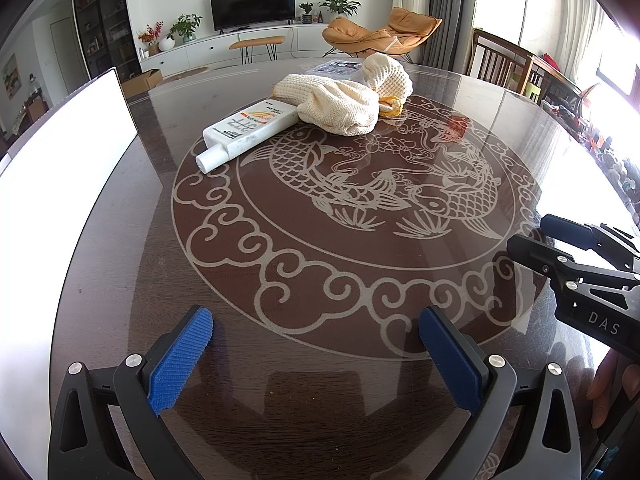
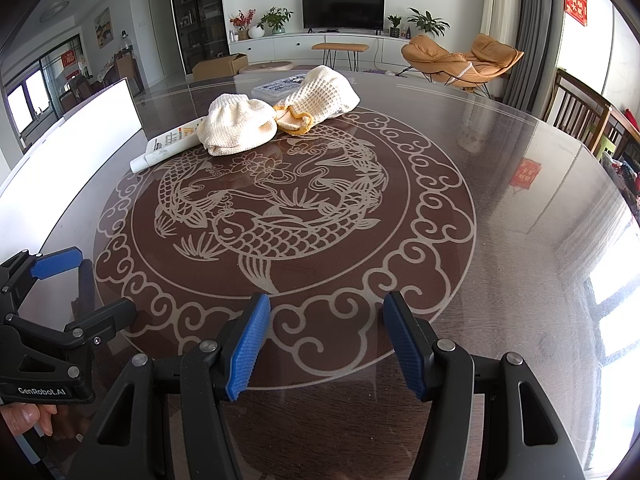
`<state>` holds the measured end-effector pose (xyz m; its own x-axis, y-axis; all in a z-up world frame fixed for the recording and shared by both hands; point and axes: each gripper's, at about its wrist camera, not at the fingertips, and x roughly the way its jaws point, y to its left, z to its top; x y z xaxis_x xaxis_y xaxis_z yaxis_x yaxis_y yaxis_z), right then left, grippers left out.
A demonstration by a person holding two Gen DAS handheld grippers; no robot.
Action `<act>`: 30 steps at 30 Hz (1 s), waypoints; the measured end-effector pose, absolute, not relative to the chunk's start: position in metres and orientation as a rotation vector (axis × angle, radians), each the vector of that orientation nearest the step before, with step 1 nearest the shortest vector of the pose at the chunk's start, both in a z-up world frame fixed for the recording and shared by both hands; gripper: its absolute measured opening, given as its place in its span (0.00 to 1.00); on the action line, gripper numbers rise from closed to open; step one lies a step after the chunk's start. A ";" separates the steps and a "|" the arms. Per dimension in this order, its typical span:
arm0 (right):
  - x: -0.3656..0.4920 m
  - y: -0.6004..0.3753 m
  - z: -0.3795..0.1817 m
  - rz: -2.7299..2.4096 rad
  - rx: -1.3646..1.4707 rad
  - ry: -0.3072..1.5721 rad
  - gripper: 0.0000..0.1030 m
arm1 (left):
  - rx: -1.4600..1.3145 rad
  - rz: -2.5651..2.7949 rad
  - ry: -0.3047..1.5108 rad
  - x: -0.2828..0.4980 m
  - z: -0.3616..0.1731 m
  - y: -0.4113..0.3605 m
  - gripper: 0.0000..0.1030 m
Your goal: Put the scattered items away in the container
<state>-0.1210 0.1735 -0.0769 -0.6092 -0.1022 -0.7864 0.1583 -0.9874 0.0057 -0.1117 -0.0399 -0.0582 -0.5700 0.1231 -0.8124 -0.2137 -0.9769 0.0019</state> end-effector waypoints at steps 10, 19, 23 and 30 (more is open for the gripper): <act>-0.120 0.172 -0.077 -2.694 1.312 0.105 0.59 | -1.345 2.622 0.148 -0.112 -0.058 -0.040 1.00; -0.121 0.172 -0.077 -2.693 1.311 0.103 0.59 | -1.345 2.622 0.148 -0.112 -0.058 -0.040 1.00; -0.121 0.172 -0.077 -2.693 1.311 0.102 0.59 | -1.345 2.622 0.148 -0.112 -0.058 -0.040 1.00; -0.121 0.173 -0.077 -2.694 1.312 0.105 0.59 | -1.345 2.622 0.148 -0.112 -0.058 -0.040 1.00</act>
<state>-0.1206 0.1726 -0.0766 -0.6089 -0.0980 -0.7872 0.1589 -0.9873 0.0001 -0.1118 -0.0401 -0.0582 -0.5699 0.1230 -0.8124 -0.2137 -0.9769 0.0020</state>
